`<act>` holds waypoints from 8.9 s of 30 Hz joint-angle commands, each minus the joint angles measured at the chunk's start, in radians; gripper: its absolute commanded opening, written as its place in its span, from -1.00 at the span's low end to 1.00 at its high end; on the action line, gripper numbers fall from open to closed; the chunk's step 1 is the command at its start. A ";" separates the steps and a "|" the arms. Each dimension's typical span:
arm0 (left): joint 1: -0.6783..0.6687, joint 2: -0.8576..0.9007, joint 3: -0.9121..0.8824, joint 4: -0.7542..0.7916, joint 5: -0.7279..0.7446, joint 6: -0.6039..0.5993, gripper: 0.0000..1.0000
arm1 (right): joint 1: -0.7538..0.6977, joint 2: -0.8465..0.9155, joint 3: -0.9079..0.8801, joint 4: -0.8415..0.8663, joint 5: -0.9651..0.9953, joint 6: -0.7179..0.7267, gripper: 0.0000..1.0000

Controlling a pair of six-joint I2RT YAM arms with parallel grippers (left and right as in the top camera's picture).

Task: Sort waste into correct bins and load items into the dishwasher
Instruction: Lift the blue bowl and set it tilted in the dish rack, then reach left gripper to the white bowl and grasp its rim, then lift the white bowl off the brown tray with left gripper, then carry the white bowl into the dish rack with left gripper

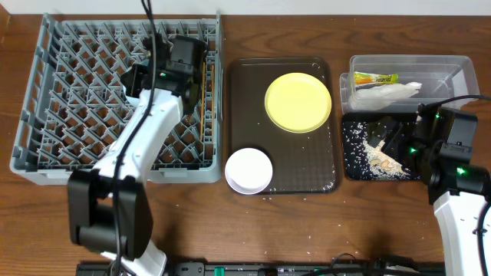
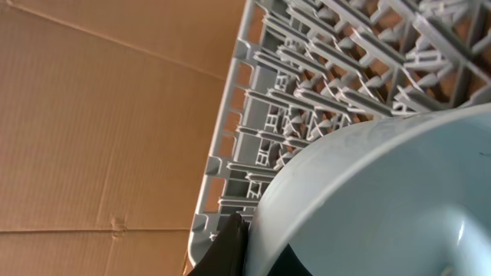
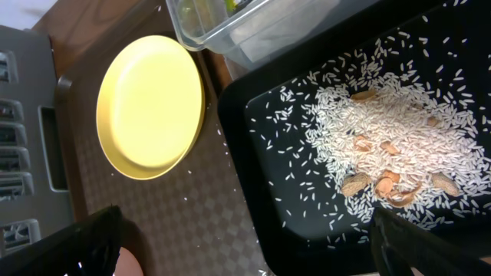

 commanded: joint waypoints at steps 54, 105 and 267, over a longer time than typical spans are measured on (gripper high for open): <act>-0.170 0.184 -0.057 0.085 -0.164 -0.077 -0.47 | -0.003 -0.010 0.014 -0.001 -0.004 0.004 0.99; -0.486 -0.040 -0.242 -0.095 1.147 -0.539 -0.85 | -0.003 -0.010 0.014 -0.001 -0.004 0.004 0.98; 0.242 0.011 -0.009 0.097 -0.029 0.173 -0.85 | -0.003 -0.010 0.014 -0.001 -0.004 0.004 0.98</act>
